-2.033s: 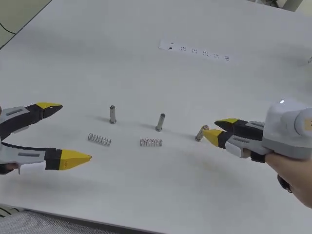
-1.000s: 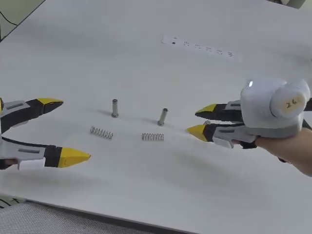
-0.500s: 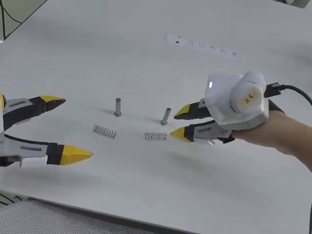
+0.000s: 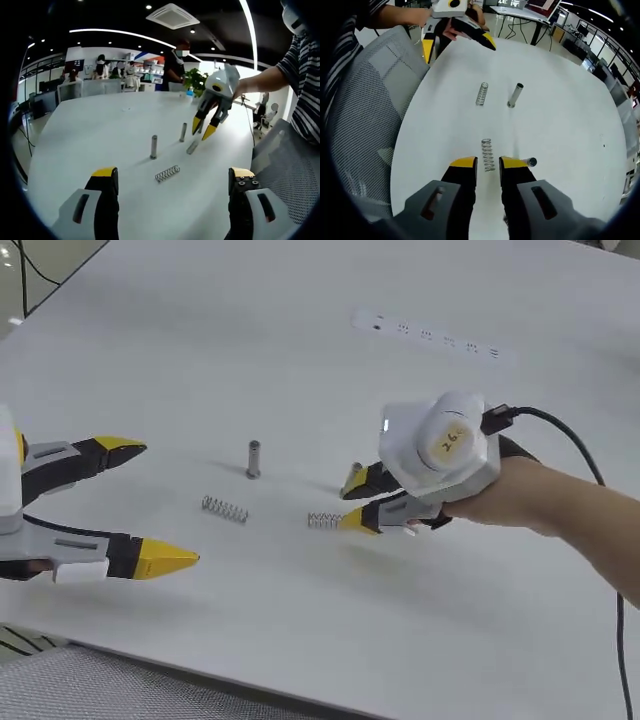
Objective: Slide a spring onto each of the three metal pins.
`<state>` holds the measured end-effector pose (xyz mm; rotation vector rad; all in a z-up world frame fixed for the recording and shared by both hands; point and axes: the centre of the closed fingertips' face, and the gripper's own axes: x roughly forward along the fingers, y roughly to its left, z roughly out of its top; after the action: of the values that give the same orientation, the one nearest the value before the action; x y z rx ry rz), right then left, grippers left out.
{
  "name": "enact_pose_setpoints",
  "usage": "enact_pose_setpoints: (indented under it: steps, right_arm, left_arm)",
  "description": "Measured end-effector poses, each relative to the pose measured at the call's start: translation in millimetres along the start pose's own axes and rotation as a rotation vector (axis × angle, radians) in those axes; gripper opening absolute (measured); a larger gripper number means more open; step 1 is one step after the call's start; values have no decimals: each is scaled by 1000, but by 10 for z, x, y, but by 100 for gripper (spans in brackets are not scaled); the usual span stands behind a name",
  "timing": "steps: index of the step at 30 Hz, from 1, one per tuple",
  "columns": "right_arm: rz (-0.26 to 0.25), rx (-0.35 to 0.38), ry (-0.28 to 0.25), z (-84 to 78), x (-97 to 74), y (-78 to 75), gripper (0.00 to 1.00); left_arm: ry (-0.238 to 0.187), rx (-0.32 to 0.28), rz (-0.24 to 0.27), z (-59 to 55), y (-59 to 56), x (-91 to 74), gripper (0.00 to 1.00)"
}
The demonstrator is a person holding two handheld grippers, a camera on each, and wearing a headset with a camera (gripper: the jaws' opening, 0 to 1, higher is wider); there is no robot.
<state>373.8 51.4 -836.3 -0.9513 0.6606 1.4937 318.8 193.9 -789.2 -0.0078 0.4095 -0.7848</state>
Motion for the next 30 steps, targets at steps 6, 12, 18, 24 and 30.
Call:
enact_pose_setpoints:
  steps: [6,12,18,24,30]
  right_arm:
    - [21,-29,48,-99,105,15,19]
    - [29,-40,61,-123,174,18,17]
    - [41,-36,76,-155,248,27,15]
    - [48,-21,76,-174,263,51,13]
    - [28,1,57,-175,228,43,13]
  left_arm:
    - [2,-3,6,-9,16,-15,90]
    - [3,-3,6,-8,14,-9,90]
    - [8,0,4,-9,8,-24,90]
    - [15,0,5,-19,-2,-36,90]
    - [22,4,-5,-27,-52,-26,89]
